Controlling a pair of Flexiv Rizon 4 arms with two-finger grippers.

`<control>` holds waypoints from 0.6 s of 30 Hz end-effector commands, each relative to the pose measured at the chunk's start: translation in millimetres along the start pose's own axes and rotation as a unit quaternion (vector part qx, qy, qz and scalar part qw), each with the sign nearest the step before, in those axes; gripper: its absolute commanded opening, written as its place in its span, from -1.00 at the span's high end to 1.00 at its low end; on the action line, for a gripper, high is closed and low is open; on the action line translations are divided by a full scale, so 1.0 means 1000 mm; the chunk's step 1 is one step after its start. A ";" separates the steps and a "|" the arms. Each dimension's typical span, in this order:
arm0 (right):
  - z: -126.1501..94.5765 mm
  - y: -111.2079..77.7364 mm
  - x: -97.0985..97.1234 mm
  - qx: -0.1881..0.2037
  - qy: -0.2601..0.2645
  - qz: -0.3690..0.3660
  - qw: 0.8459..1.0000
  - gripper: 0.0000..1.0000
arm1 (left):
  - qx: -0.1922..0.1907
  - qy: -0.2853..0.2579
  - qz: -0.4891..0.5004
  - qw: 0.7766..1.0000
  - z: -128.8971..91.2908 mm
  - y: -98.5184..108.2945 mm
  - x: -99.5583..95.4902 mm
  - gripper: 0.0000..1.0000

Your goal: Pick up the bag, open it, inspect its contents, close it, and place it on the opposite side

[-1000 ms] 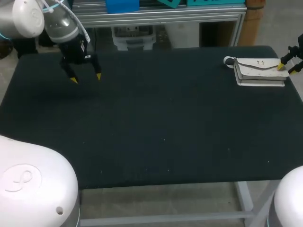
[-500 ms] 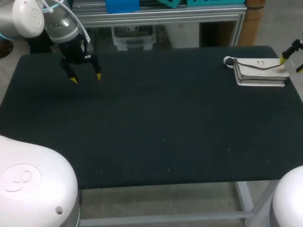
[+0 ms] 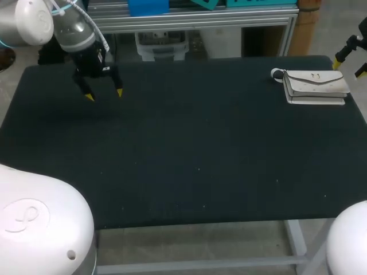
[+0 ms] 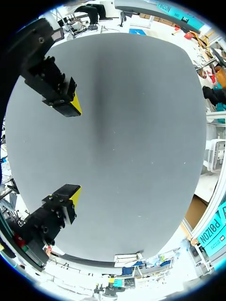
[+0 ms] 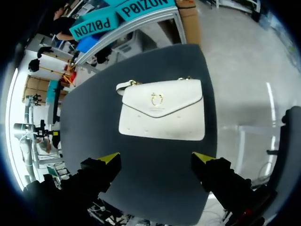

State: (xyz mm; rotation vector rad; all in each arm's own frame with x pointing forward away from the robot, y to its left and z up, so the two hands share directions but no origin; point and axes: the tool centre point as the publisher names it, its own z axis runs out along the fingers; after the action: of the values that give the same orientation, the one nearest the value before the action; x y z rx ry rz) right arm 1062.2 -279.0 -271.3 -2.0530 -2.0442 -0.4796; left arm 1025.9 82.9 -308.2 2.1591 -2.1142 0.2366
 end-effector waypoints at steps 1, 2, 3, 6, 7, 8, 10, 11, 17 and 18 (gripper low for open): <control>-0.004 -0.017 0.019 -0.026 -0.055 -0.012 0.998 -1.00 | -0.001 -0.001 0.000 1.000 0.000 0.000 0.000 -1.00; -0.005 -0.018 0.022 -0.023 -0.056 -0.018 0.998 -1.00 | -0.001 -0.001 0.000 1.000 0.000 0.000 0.000 -1.00; -0.006 -0.020 0.024 -0.018 -0.055 -0.021 0.998 -1.00 | -0.001 -0.001 0.000 1.000 0.000 0.000 0.000 -1.00; -0.006 -0.022 0.031 -0.012 -0.065 -0.025 0.998 -1.00 | -0.001 -0.001 0.000 1.000 0.000 0.000 0.000 -1.00; -0.007 -0.024 0.034 -0.009 -0.066 -0.027 0.997 -1.00 | -0.001 -0.001 0.000 1.000 0.000 0.000 0.000 -1.00; -0.007 -0.025 0.036 -0.008 -0.068 -0.028 0.997 -1.00 | -0.001 -0.001 0.000 1.000 0.000 0.000 0.000 -1.00; -0.008 -0.028 0.042 -0.007 -0.070 -0.035 0.997 -1.00 | -0.001 -0.001 0.000 1.000 0.000 0.000 0.000 -1.00; -0.009 -0.029 0.045 -0.007 -0.070 -0.038 0.997 -1.00 | -0.001 -0.001 0.000 1.000 0.000 0.000 0.000 -1.00; -0.013 -0.035 0.057 -0.002 -0.065 -0.057 0.996 -1.00 | -0.001 -0.001 0.000 1.000 0.000 0.000 0.000 -1.00; -0.013 -0.035 0.057 -0.002 -0.065 -0.057 0.996 -1.00 | -0.001 -0.001 0.000 1.000 0.000 0.000 0.000 -1.00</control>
State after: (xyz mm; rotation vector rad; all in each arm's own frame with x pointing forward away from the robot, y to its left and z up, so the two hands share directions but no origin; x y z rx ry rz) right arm 1029.3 -232.2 -243.1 -2.0083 -2.2341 -0.3887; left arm 1026.0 83.0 -308.1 2.1594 -2.1141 0.2363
